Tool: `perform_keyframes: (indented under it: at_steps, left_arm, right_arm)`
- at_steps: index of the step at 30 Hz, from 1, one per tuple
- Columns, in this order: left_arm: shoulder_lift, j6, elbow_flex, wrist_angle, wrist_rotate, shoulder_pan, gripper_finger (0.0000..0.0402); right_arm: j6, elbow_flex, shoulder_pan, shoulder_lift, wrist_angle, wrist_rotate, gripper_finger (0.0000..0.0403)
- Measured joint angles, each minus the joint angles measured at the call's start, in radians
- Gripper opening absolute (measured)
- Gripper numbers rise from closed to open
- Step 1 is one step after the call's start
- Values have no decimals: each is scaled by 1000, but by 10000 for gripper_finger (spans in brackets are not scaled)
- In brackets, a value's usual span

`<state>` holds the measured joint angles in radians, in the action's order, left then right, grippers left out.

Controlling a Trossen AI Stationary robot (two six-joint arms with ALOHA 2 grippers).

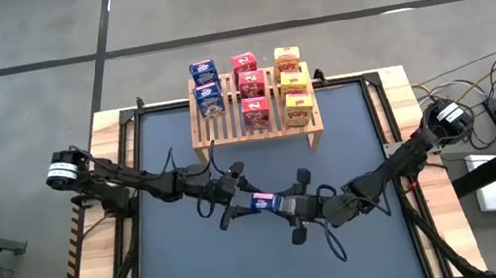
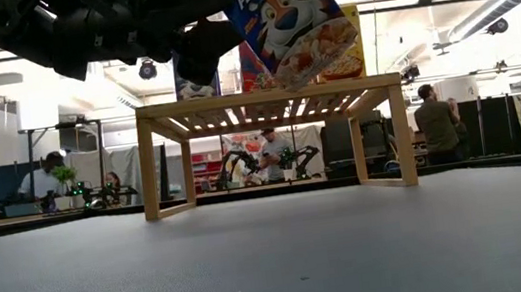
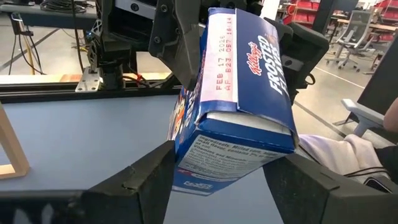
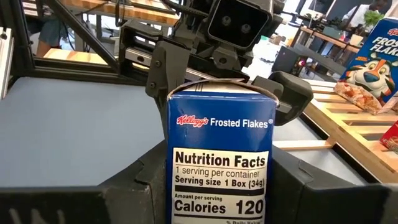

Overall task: Stack cereal on shelf
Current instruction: Put the blue cereal box on the shelf aligned with the other blue cereal box, then put the blue cereal box on the shelf aligned with the other blue cereal boxes

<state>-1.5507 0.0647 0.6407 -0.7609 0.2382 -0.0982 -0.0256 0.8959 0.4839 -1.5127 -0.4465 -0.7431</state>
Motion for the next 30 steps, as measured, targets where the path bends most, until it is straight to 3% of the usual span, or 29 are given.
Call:
perform_keyframes:
  at_steps: [15, 23, 27, 30]
  left_arm:
    - [32, 1, 0, 33, 5, 22, 214]
    - [79, -2, 0, 112, 5, 22, 215]
    - [182, -36, 0, 231, -4, 22, 215]
    - [298, -63, 0, 347, -80, 21, 215]
  right_arm:
    - [-1, 0, 26, 5, 9, 10, 295]
    - [65, 0, 35, 33, 99, 9, 301]
    - [103, 0, 35, 23, 120, 11, 298]
    - [92, 0, 29, 1, 110, 58, 299]
